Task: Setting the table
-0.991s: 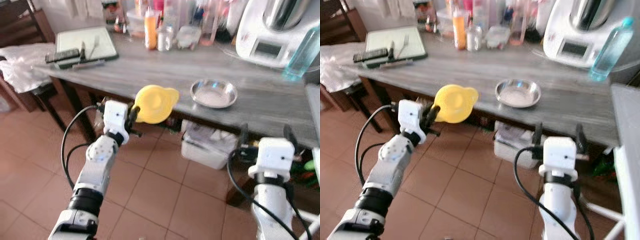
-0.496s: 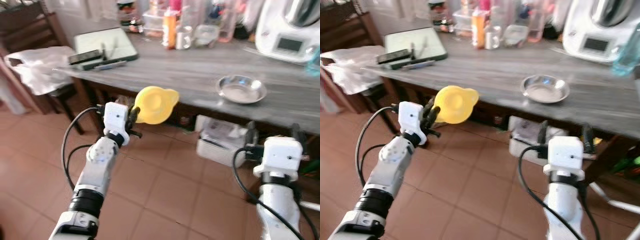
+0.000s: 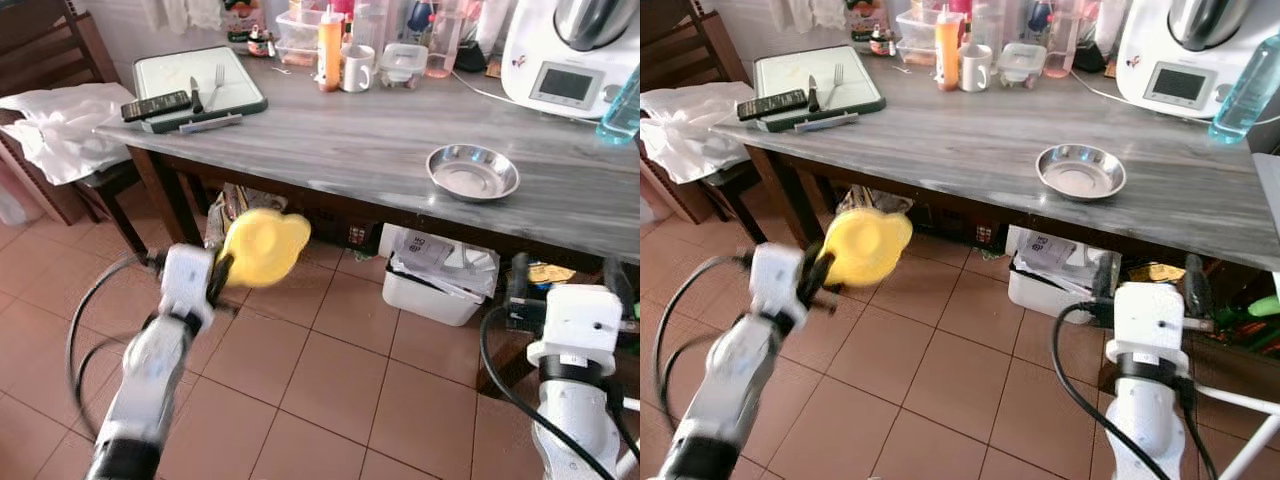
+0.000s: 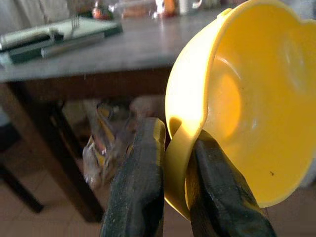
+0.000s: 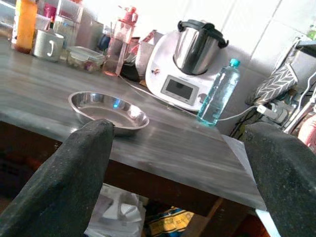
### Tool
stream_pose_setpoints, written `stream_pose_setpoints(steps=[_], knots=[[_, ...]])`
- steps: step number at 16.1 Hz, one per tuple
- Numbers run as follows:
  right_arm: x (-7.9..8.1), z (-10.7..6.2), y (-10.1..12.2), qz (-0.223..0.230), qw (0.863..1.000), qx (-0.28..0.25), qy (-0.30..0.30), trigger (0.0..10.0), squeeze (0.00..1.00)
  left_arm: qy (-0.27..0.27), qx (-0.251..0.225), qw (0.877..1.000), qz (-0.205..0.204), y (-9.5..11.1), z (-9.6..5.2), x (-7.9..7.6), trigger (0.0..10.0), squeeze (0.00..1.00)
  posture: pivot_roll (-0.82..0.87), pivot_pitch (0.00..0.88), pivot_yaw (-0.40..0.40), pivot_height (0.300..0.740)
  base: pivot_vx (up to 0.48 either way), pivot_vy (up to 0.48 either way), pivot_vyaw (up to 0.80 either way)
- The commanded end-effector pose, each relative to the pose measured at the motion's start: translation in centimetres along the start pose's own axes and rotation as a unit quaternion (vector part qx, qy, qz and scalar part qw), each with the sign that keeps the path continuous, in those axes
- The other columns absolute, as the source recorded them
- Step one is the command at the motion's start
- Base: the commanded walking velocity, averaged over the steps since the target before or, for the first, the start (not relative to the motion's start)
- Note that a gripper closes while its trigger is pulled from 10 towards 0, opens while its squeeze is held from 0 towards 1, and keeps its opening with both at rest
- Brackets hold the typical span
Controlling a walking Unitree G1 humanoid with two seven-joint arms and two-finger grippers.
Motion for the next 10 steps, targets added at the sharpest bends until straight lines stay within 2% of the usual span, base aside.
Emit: stream_pose_setpoints(steps=[1, 8, 10], knots=[[0.2, 0.2, 0.1, -0.002, 1.0, 0.0, 0.003, 10.0, 0.0, 0.005, -0.009, 1.0, 0.014, 0.6, -0.2, 0.5, 10.0, 0.0, 0.16, 0.088, -0.004, 0.74, 0.0, 0.0, 0.0], [0.1, 0.8, -0.1, -0.001, 1.0, 0.002, 0.005, 10.0, 0.0, 0.024, 0.01, 0.999, 0.019, 0.0, -2.4, -0.1, 10.0, 0.0, 0.21, 0.091, -0.033, 0.74, 0.0, 0.0, 0.0], [0.0, 1.0, -0.1, -0.002, 1.0, 0.003, 0.004, 10.0, 0.0, 0.026, 0.011, 0.999, 0.018, 0.1, -2.6, -0.2, 10.0, 0.0, 0.22, 0.091, -0.036, 0.74, 0.0, 0.0, -0.52]])
Point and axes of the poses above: a point about 5 cm out from each wrist's last joint towards the gripper, its own z axis pointing out of the wrist towards the gripper, its own y axis along the axis of the wrist's last joint, x = y × z, the point moved 2 cm from there along z, pointing out of the wrist towards the gripper, and after that the axes turned 10 degrees about z, right-handed, at the moved point
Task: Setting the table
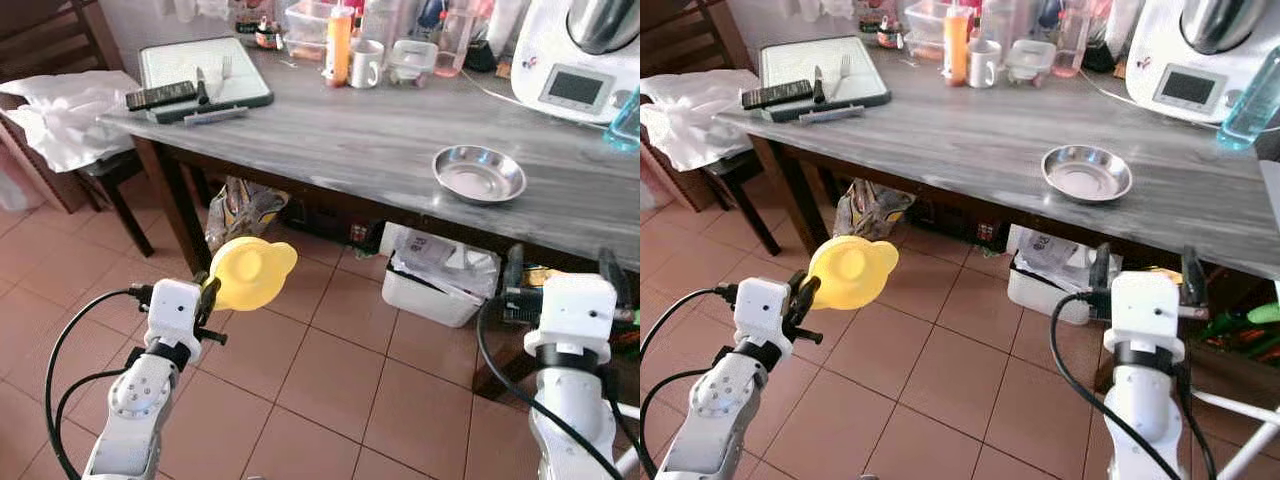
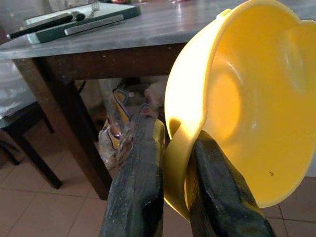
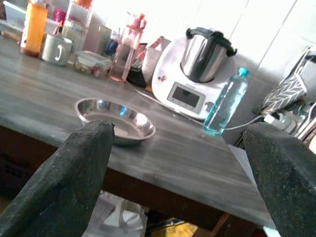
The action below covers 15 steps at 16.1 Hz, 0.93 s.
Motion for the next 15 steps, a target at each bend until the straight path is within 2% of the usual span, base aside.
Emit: stream_pose_setpoints(steps=[1, 6, 10, 11, 14, 15], knots=[[-0.4, -0.1, -0.4, -0.003, 1.0, 0.011, -0.002, 10.0, 0.0, 0.001, -0.008, 1.0, 0.002, 0.5, 0.0, -0.1, 10.0, 0.0, 0.22, 0.09, -0.037, 0.74, 0.0, 0.0, -0.8], [-0.4, -0.2, -0.4, -0.005, 1.0, 0.009, -0.005, 10.0, 0.0, -0.004, 0.0, 1.0, 0.001, -0.2, 0.0, -0.2, 10.0, 0.0, 0.21, 0.087, -0.029, 0.74, 0.0, 0.0, -0.8], [-0.9, -0.7, -0.3, -0.01, 1.0, 0.012, -0.015, 10.0, 0.0, -0.017, -0.008, 1.0, -0.004, -0.2, 1.4, -0.4, 10.0, 0.0, 0.18, 0.096, -0.016, 0.74, 0.0, 0.0, -0.77], [-0.8, -0.9, -0.3, -0.008, 1.0, 0.012, -0.014, 10.0, 0.0, -0.014, -0.029, 0.999, -0.014, 1.1, 2.2, -0.2, 10.0, 0.0, 0.17, 0.096, -0.015, 0.74, 0.0, 0.0, -0.66], [-1.0, -1.0, 0.0, -0.012, 1.0, 0.008, -0.018, 10.0, 0.0, -0.022, -0.078, 0.996, -0.026, 4.4, 3.4, -0.8, 10.0, 0.0, 0.16, 0.098, -0.012, 0.74, 0.0, 0.0, -0.62], [-1.1, -1.0, 0.1, -0.016, 1.0, 0.006, -0.019, 10.0, 0.0, -0.022, -0.085, 0.996, -0.026, 4.9, 3.6, -0.9, 10.0, 0.0, 0.16, 0.097, -0.011, 0.74, 0.0, 0.0, -0.8]])
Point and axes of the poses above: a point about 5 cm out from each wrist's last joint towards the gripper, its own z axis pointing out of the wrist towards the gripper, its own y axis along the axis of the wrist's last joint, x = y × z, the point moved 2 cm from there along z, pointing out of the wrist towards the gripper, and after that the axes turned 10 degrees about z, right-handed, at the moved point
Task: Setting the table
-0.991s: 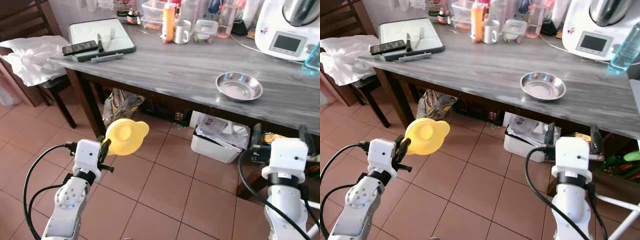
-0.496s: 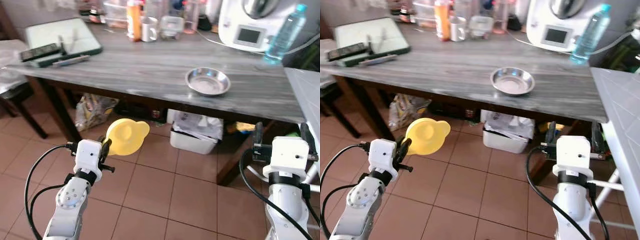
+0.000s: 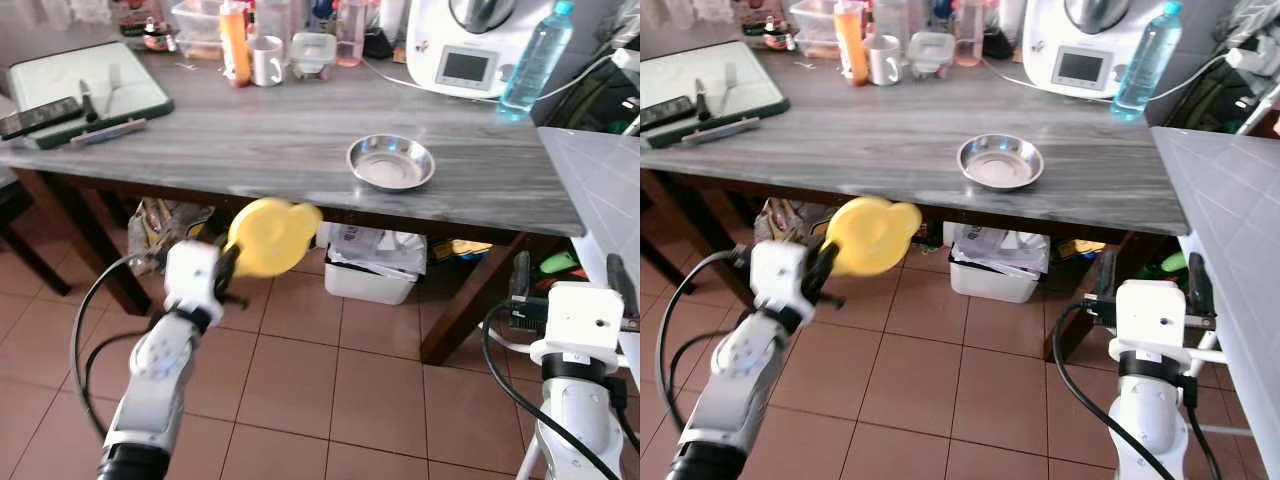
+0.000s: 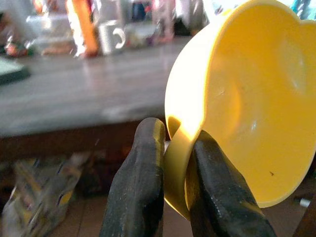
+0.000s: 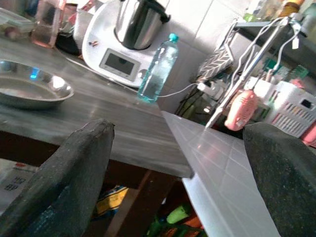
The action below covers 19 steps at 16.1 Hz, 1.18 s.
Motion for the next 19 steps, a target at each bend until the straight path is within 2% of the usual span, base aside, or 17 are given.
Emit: stream_pose_setpoints(steps=[1, 4, 12, 18, 19], knots=[[-0.6, -0.1, 0.2, -0.005, 1.0, -0.001, -0.01, 10.0, 0.0, -0.001, -0.012, 1.0, -0.005, 0.8, 0.3, -0.1, 10.0, 0.0, 0.15, 0.097, -0.013, 0.74, 0.0, 0.0, -0.8], [-0.7, -0.1, 0.4, -0.008, 1.0, -0.001, -0.009, 10.0, 0.0, -0.011, -0.025, 0.999, -0.018, 1.7, 0.6, -0.6, 10.0, 0.0, 0.14, 0.094, -0.015, 0.74, 0.0, 0.0, -0.8], [-0.7, -0.1, 0.5, -0.01, 1.0, -0.004, -0.009, 10.0, 0.0, -0.008, -0.021, 0.999, -0.024, 1.8, 0.5, -1.1, 10.0, 0.0, 0.14, 0.086, -0.014, 0.74, 0.0, 0.0, -0.76], [0.3, -0.2, 0.9, -0.019, 0.999, -0.015, 0.03, 10.0, 0.0, 0.003, -0.011, 1.0, -0.024, 1.5, 0.4, -0.8, 10.0, 0.0, 0.14, 0.091, -0.019, 0.74, 0.0, 0.0, 0.0], [0.5, -0.1, 0.9, -0.027, 0.999, -0.015, 0.034, 10.0, 0.0, 0.004, -0.01, 1.0, -0.023, 1.5, 0.4, -0.7, 10.0, 0.0, 0.14, 0.09, -0.02, 0.74, 0.0, 0.0, 0.77]])
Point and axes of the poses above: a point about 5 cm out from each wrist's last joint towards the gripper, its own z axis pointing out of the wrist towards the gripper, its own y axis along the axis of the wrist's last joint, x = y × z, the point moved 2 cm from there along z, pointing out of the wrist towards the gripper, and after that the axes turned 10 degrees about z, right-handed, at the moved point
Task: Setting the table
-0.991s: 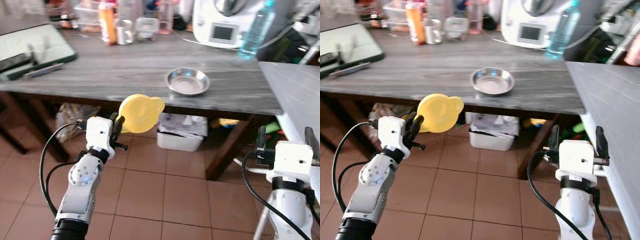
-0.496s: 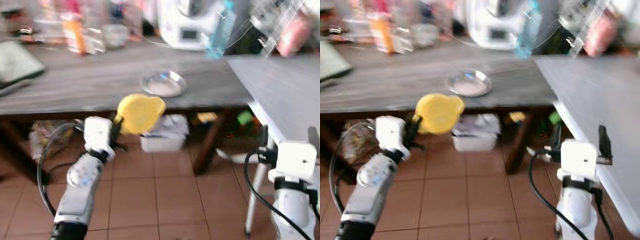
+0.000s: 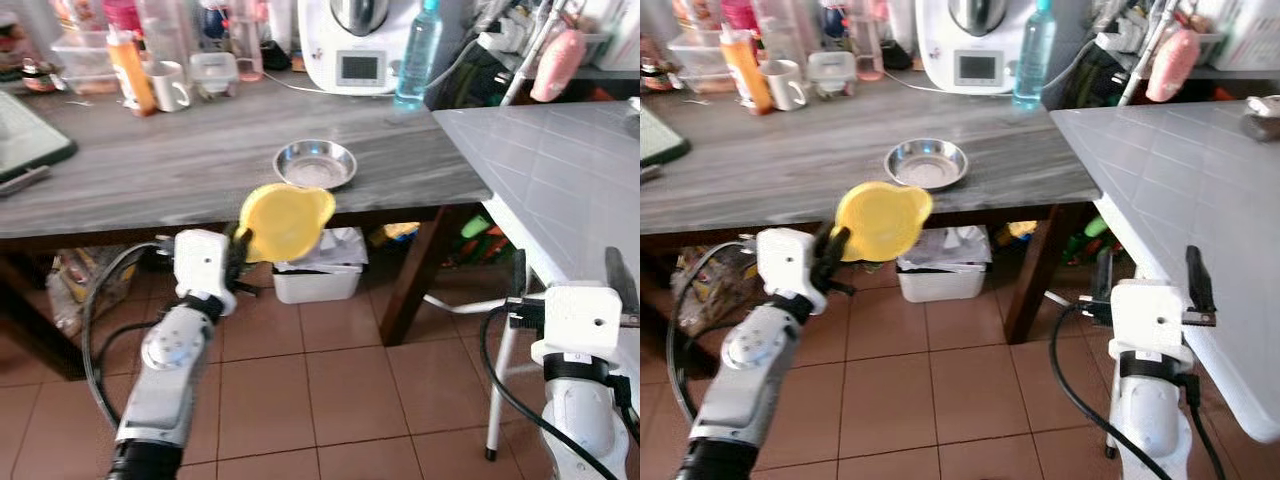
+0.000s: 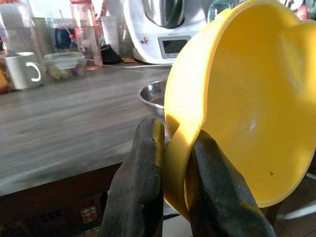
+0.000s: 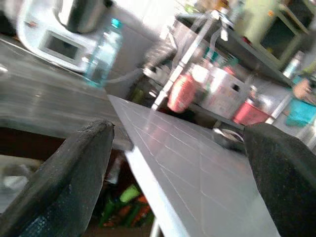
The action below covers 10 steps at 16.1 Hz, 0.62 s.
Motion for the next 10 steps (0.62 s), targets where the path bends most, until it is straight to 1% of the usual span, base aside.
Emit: stream_pose_setpoints(steps=[1, 6, 7, 10], knots=[[0.26, 0.09, 0.27, 0.0, 1.0, -0.006, 0.007, 10.0, 0.0, 0.007, 0.004, 1.0, 0.002, -0.12, -0.14, 0.39, 10.0, 0.0, 0.14, 0.09, -0.02, 0.74, 0.0, 0.0, 0.77], [0.18, 0.01, 0.17, 0.001, 1.0, -0.005, 0.007, 10.0, 0.0, 0.01, 0.004, 1.0, -0.001, -0.13, -0.06, 0.3, 10.0, 0.0, 0.14, 0.09, -0.019, 0.74, 0.0, 0.0, 0.77], [0.13, 0.03, 0.18, 0.006, 1.0, -0.006, 0.004, 10.0, 0.0, 0.008, 0.003, 1.0, 0.008, -0.12, -0.02, 0.23, 10.0, 0.0, 0.14, 0.09, -0.019, 0.74, 0.0, 0.0, 0.0], [0.18, 0.04, 0.39, 0.007, 1.0, -0.009, 0.004, 10.0, 0.0, 0.001, -0.002, 1.0, -0.001, 0.06, 0.23, 0.22, 10.0, 0.0, 0.14, 0.089, -0.014, 0.74, 0.0, 0.0, 0.0]])
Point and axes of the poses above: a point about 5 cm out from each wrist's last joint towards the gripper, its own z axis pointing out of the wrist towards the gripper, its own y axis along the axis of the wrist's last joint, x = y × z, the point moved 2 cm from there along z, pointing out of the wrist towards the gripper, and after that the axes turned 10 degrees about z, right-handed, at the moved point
